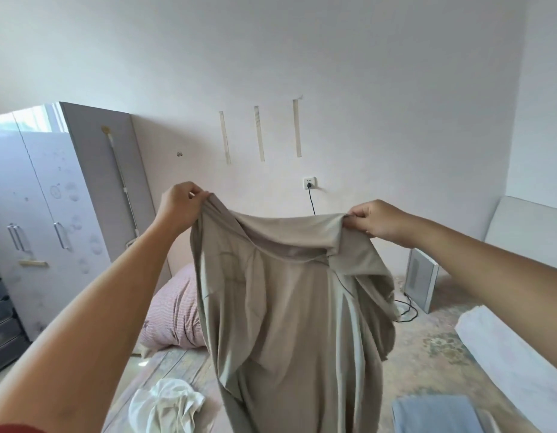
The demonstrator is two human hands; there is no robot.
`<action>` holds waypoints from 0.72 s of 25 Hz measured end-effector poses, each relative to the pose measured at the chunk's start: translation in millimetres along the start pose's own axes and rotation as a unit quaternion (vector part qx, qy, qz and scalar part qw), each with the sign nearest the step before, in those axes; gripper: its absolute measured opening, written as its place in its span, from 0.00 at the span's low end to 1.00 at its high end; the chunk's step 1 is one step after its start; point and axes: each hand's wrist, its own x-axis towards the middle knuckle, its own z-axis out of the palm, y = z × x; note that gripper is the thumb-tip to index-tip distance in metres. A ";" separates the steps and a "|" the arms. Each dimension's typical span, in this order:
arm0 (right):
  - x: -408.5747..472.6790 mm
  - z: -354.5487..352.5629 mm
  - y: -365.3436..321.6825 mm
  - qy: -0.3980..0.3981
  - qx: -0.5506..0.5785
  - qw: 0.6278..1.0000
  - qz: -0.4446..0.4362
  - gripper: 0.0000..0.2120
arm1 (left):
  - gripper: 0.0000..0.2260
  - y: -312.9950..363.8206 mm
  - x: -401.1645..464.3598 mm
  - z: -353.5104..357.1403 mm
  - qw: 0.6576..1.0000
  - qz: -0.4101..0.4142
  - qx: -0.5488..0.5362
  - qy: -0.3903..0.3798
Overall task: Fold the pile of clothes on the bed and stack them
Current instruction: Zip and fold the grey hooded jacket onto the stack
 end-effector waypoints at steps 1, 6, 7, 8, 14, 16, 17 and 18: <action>1.4 4.4 -7.0 -0.004 0.040 0.999 0.008 0.16 | 0.10 -4.6 -1.1 5.4 1.000 -0.010 0.006 -0.018; 11.1 29.7 -39.3 0.034 0.140 0.987 0.069 0.07 | 0.16 -8.4 -36.9 58.5 0.982 -0.036 0.091 -0.164; 13.6 36.5 -43.0 0.051 0.138 0.985 0.088 0.06 | 0.20 -3.9 -50.6 69.0 0.977 -0.030 0.107 -0.185; 15.6 44.8 -45.0 0.064 0.130 0.984 0.106 0.06 | 0.25 -0.7 -65.7 78.1 0.970 -0.046 0.085 -0.221; 17.8 87.8 -41.6 0.047 0.018 0.987 0.154 0.11 | 0.42 11.5 -124.0 109.1 0.789 -0.328 -0.295 -0.428; 16.6 89.0 -37.1 0.026 -0.002 0.987 0.161 0.12 | 0.25 16.2 -118.1 108.8 0.784 -0.337 -0.381 -0.357; 13.8 87.9 -35.3 0.020 -0.002 0.987 0.160 0.11 | 0.17 18.2 -114.5 109.0 0.788 -0.335 -0.410 -0.316; 10.1 86.5 -33.6 0.015 0.003 0.987 0.160 0.10 | 0.12 19.3 -110.7 107.7 0.789 -0.332 -0.432 -0.285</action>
